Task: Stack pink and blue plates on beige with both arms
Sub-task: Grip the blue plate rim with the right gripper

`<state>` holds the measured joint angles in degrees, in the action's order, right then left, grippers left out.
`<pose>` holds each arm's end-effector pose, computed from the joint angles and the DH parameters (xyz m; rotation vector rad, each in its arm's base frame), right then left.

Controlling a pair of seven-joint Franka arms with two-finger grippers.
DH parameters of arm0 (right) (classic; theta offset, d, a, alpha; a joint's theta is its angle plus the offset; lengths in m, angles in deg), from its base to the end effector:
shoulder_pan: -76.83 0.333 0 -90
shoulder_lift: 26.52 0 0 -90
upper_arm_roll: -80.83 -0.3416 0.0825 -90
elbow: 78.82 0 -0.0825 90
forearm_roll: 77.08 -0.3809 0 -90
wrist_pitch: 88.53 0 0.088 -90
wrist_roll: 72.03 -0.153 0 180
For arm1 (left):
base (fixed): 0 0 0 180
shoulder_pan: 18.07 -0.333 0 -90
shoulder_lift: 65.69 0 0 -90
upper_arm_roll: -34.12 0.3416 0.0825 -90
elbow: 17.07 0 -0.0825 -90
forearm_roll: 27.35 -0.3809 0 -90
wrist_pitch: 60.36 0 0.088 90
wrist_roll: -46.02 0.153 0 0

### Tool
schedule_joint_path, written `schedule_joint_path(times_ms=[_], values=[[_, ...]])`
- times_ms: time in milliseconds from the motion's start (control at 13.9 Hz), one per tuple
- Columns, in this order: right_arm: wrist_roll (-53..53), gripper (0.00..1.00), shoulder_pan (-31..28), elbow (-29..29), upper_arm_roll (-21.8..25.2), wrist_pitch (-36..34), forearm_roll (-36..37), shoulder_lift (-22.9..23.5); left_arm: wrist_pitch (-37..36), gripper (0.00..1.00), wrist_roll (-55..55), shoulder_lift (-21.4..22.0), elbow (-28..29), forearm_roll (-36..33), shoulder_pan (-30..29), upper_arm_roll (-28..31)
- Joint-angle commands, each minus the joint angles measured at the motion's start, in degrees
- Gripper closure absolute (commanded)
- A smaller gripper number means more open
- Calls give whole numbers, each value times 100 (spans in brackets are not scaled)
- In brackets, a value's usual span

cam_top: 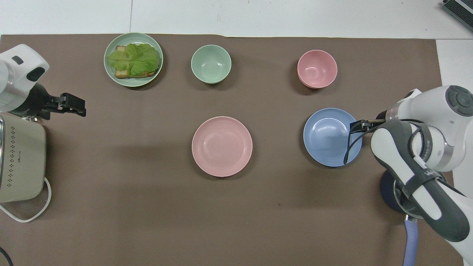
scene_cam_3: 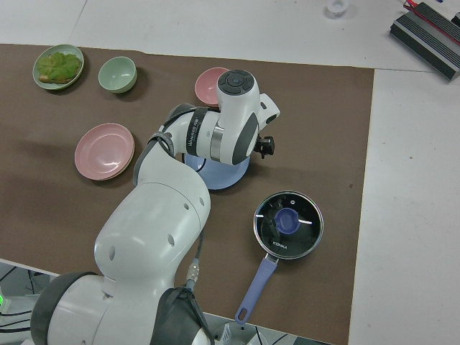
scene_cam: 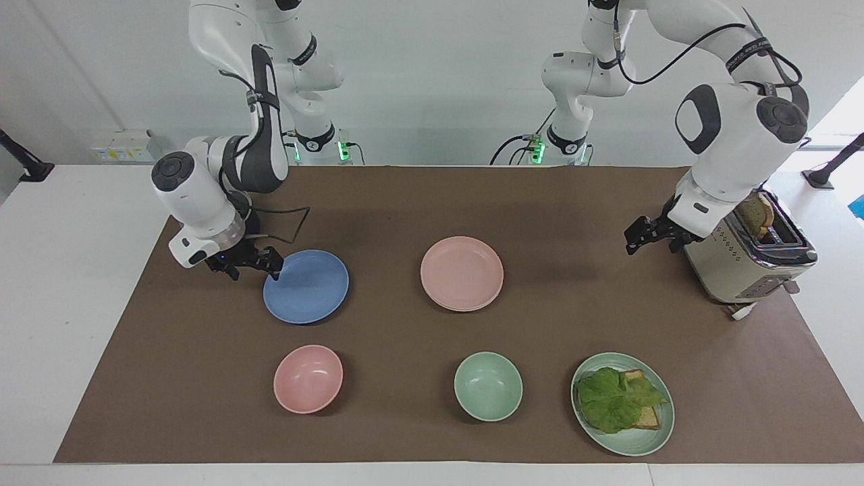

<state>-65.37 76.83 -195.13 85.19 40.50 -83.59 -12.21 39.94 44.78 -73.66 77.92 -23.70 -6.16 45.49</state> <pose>0.5901 -0.0369 0.3035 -3.0704 0.0469 0.0303 0.5990 -0.0199 0.4995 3.1063 0.0368 -0.0685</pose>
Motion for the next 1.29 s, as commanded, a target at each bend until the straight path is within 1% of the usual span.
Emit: schedule_joint_path(times_ms=[0,72,143,287,358,430,502,574,717,789,1004,1075,1219], values=[[396,0,-44,-50,-6,149,-342,98,-440,0,97,145,-226,-145,-190,-56],[415,0,-52,-58,-5,166,-342,168,-598,0,167,198,-305,-145,-216,-56],[476,7,-70,-50,-5,279,-342,212,-731,0,202,207,-410,-145,-225,-56],[573,33,-96,-50,-5,360,-342,292,-1029,0,212,207,-621,-241,-278,-65],[582,51,-96,-50,-5,351,-351,292,-1074,0,246,216,-631,-338,-269,-56],[564,78,-96,-41,-5,342,-351,292,-1101,0,282,225,-666,-339,-269,-47],[573,95,-96,-32,-5,307,-342,292,-1127,0,291,260,-666,-330,-278,-39],[582,100,-96,-15,-5,263,-351,292,-1119,0,282,286,-657,-321,-278,-47],[608,100,-114,38,-5,132,-342,292,-1110,0,282,304,-649,-303,-295,-39],[617,100,-105,134,-5,-60,-342,274,-1110,0,282,304,-648,-303,-295,-39],[626,100,-96,599,-5,-973,-324,117,-1110,0,238,322,-622,-286,-287,-56],[626,100,-79,662,-5,-1159,-298,20,-1084,0,238,339,-605,-286,-287,-56],[608,100,-26,671,-5,-1458,-254,-330,-1057,0,238,339,-605,-286,-295,-56]])
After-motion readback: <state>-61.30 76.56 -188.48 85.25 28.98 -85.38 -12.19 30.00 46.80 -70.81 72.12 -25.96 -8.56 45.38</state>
